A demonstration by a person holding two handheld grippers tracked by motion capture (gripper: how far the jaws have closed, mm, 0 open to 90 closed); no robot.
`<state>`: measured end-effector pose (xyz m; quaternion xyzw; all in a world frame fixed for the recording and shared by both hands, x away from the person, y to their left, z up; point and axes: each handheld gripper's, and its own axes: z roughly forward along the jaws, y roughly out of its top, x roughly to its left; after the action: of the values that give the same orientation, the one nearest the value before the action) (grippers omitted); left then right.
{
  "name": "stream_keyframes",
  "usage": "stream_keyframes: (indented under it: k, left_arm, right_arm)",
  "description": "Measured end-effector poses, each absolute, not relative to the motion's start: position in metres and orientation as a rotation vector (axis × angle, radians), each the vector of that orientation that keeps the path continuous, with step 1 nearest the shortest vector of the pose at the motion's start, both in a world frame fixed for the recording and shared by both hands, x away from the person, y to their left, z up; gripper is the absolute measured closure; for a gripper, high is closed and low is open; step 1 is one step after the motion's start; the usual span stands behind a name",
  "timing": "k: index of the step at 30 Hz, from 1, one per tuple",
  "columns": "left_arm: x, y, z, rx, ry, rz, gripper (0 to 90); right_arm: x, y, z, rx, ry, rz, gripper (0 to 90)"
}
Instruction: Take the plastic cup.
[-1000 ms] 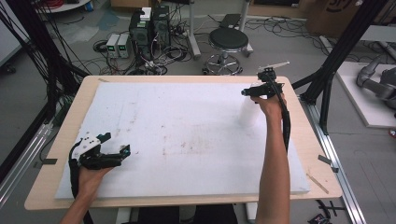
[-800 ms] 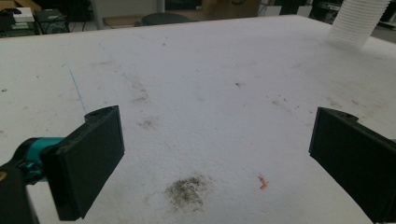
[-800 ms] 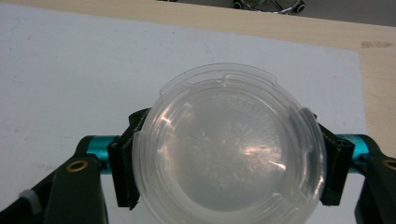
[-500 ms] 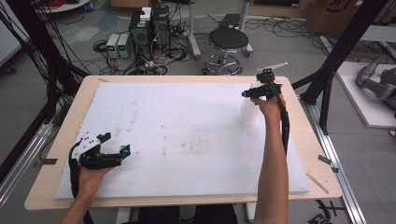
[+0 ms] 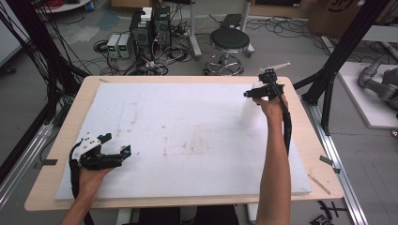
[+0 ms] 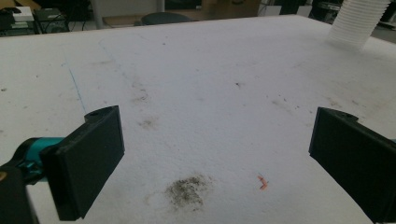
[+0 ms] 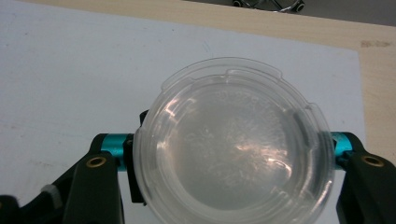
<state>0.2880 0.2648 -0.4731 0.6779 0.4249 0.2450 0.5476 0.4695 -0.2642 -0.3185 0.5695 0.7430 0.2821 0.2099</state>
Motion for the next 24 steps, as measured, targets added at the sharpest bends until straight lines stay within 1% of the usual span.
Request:
stream_keyframes:
  k: [6,12,17,18,19,20,21,22,24]
  left_arm:
    - [0.288,0.265,-0.473,1.606,1.009,0.58,3.2]
    - [0.288,0.265,-0.473,1.61,1.008,0.579,3.2]
    - [0.289,0.265,-0.473,1.612,1.01,0.579,3.2]
    - [0.289,0.265,-0.473,1.612,1.01,0.579,3.2]
    - [0.289,0.265,-0.473,1.613,1.009,0.579,3.2]
    - [0.289,0.265,-0.473,1.613,1.01,0.578,3.2]
    - [0.288,0.265,-0.473,1.612,1.009,0.579,3.2]
    - [0.288,0.265,-0.473,1.612,1.009,0.579,3.2]
    - [0.289,0.265,-0.473,1.612,1.009,0.579,3.2]
  right_arm:
    - [0.468,-0.266,-0.314,1.569,2.054,0.81,36.8]
    - [0.464,-0.268,-0.298,1.545,2.03,0.857,38.5]
    - [0.46,-0.268,-0.277,1.514,2.015,0.884,40.6]
    - [0.46,-0.268,-0.277,1.514,2.015,0.884,40.6]
    - [0.459,-0.269,-0.266,1.505,2.009,0.897,40.9]
    - [0.459,-0.269,-0.266,1.505,2.009,0.897,40.9]
    - [0.457,-0.269,-0.256,1.495,2.002,0.898,41.2]
    - [0.457,-0.269,-0.256,1.495,2.002,0.898,41.2]
    - [0.454,-0.27,-0.241,1.48,1.989,0.901,41.3]
